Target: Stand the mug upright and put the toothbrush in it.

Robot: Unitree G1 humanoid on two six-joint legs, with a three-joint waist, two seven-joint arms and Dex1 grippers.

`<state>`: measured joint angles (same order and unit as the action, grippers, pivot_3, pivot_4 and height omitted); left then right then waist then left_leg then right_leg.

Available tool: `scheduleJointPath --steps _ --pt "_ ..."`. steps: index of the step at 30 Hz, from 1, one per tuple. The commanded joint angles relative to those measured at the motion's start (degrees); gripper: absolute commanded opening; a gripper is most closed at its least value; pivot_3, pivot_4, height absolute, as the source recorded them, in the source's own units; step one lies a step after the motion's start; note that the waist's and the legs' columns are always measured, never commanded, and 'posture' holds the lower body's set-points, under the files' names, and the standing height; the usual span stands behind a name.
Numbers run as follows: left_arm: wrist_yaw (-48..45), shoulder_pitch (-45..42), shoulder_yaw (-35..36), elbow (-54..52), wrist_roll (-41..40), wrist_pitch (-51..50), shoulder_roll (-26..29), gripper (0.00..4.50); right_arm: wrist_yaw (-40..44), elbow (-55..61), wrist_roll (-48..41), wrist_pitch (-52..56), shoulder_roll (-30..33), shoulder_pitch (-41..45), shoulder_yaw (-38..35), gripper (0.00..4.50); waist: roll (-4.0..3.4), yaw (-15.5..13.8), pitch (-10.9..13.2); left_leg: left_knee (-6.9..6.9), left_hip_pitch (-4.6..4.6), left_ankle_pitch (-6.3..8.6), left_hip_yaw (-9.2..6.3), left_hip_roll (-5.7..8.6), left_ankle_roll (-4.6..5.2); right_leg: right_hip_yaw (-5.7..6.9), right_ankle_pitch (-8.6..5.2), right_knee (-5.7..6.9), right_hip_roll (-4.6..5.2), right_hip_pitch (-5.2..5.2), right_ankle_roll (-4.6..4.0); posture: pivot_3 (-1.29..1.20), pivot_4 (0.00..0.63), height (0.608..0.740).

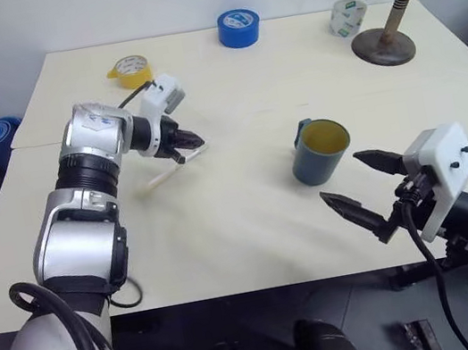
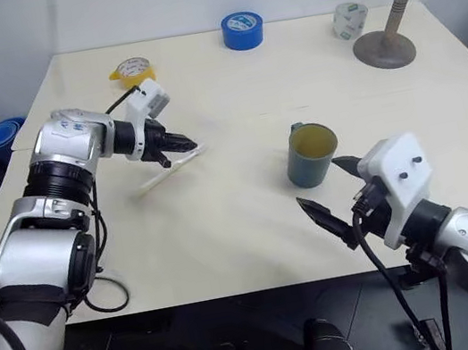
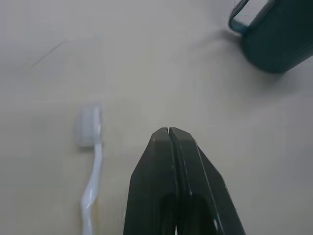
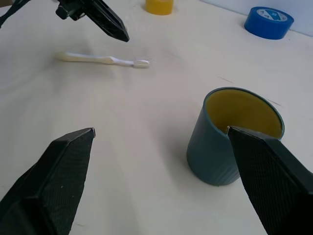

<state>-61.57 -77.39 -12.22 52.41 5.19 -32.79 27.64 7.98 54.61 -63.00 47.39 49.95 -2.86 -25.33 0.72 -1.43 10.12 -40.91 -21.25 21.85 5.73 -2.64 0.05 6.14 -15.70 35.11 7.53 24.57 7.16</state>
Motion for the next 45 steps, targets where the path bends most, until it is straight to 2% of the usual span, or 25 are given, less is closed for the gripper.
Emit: scheduleJointPath --steps 1,7,14,23,26,32,36,45 --pt "1.4 -0.9 -2.1 0.4 3.8 7.0 3.0 0.60 -0.1 1.3 -0.1 -1.5 0.5 0.1 -0.8 4.50 0.00 0.1 0.0 0.01 0.00 0.00 0.01 0.00 0.00 -0.01 0.00 0.00 0.00 0.01 0.00 0.00 0.150 0.740" --pt "-0.1 0.3 -4.9 3.4 7.1 11.2 4.8 2.31 -1.2 2.5 0.4 -1.9 -0.6 -0.7 0.7 4.50 0.00 -0.2 0.0 -0.01 -0.03 0.00 0.02 0.00 0.00 -0.01 0.00 -0.02 0.00 0.01 0.00 0.00 0.150 0.740" --pt "-0.7 3.9 -6.7 5.2 8.7 11.8 2.3 2.31 -2.5 3.1 -0.2 -2.5 -0.5 -1.2 1.4 4.50 0.01 -0.5 0.0 -0.05 -0.05 0.03 0.02 0.00 0.04 0.00 0.00 -0.02 0.01 -0.01 0.01 0.00 0.150 0.740" --pt "4.6 3.7 -5.6 12.2 9.2 14.7 -1.6 2.31 -4.3 4.0 -0.9 -2.8 -0.4 -2.0 1.6 4.50 0.02 -0.3 0.0 -0.06 0.00 0.03 0.02 0.00 0.04 0.00 0.00 -0.01 0.02 -0.06 0.01 0.00 0.150 0.740" --pt "4.9 3.5 -5.5 13.4 9.6 15.8 -1.8 1.73 -4.7 4.0 -1.5 -2.9 -0.3 -1.9 1.4 4.50 0.03 -0.4 0.0 -0.10 0.02 0.03 0.01 0.00 0.04 0.00 0.01 0.01 0.02 -0.10 0.01 0.00 0.150 0.740" --pt "4.6 3.1 -5.0 14.3 9.5 16.6 -1.7 0.15 -5.1 3.8 -2.1 -2.9 0.1 -1.8 1.1 4.50 0.03 -0.3 0.0 -0.11 0.04 0.03 0.01 0.00 0.05 0.00 0.01 0.03 0.02 -0.10 0.01 0.00 0.150 0.740" --pt "3.4 1.2 -2.3 14.7 7.4 13.6 -1.9 0.08 -4.8 3.8 -2.5 -2.9 0.6 -1.9 0.9 4.50 0.03 -0.3 0.0 -0.11 0.04 0.03 0.01 0.00 0.05 0.00 0.01 0.03 0.02 -0.10 0.01 0.00 0.150 0.740" --pt "-4.7 -8.0 11.6 11.7 -7.4 -0.8 -5.1 0.08 -4.6 3.4 -7.0 -3.7 2.6 -3.4 -4.5 4.50 0.05 -0.3 0.0 -0.08 -0.08 0.06 -0.01 0.00 0.08 0.03 0.03 -0.06 0.02 -0.06 0.05 0.00 0.150 0.740"
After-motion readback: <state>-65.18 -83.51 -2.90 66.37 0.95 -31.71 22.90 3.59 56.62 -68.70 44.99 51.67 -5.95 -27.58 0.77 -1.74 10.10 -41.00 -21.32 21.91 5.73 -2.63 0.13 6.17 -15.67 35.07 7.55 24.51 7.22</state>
